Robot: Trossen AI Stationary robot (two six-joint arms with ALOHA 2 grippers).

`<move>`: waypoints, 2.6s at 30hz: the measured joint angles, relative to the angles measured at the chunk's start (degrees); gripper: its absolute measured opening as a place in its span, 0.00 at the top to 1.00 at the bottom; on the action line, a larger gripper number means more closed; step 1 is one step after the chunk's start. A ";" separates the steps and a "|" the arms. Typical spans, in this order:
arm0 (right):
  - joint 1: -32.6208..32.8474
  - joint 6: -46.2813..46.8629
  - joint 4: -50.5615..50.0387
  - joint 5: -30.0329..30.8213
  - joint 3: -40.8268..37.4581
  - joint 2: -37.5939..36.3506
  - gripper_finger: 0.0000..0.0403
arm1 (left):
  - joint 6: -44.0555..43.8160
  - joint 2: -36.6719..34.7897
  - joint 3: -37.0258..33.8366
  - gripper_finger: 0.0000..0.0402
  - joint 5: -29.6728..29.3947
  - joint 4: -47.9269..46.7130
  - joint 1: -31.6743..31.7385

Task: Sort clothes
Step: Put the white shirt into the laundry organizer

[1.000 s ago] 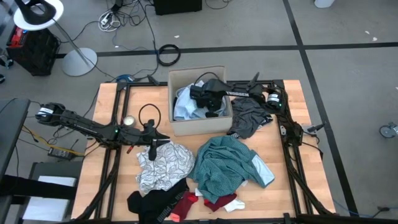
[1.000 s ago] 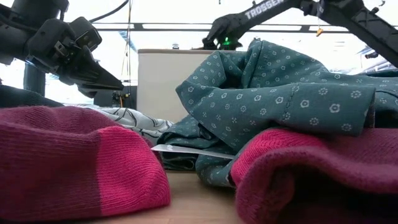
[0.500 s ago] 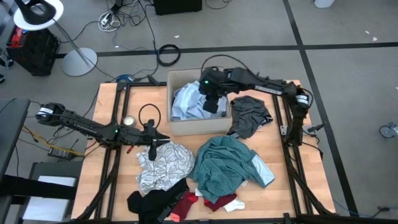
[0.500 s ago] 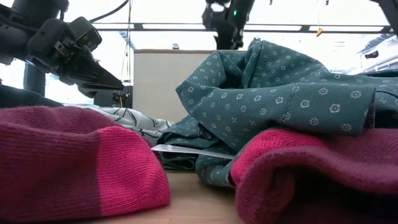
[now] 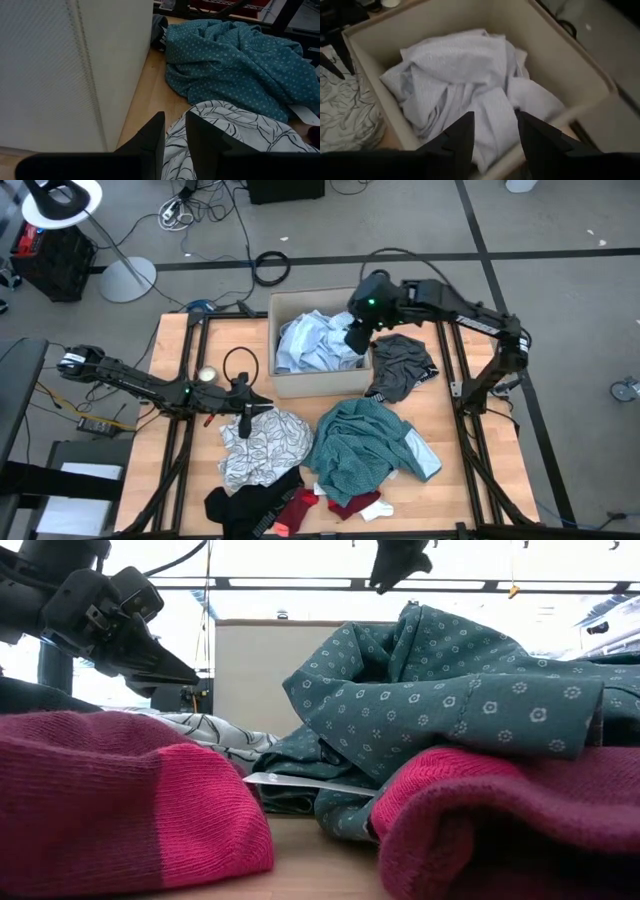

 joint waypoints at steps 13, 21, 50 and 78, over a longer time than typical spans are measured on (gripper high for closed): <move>14.47 16.83 0.76 11.70 -24.84 -17.99 0.63 | -3.53 -0.01 0.02 0.79 1.61 -0.08 -0.02; 30.31 35.16 6.46 18.93 -43.01 -27.84 0.64 | -9.34 0.01 6.69 0.79 3.96 -14.59 -0.60; 47.29 49.61 29.40 25.91 -65.12 -28.58 0.65 | -24.07 16.61 25.89 0.98 3.38 -52.90 -7.78; 47.26 45.31 29.76 27.00 -65.12 -28.58 0.65 | 13.90 16.86 83.92 1.00 -18.10 -66.21 0.52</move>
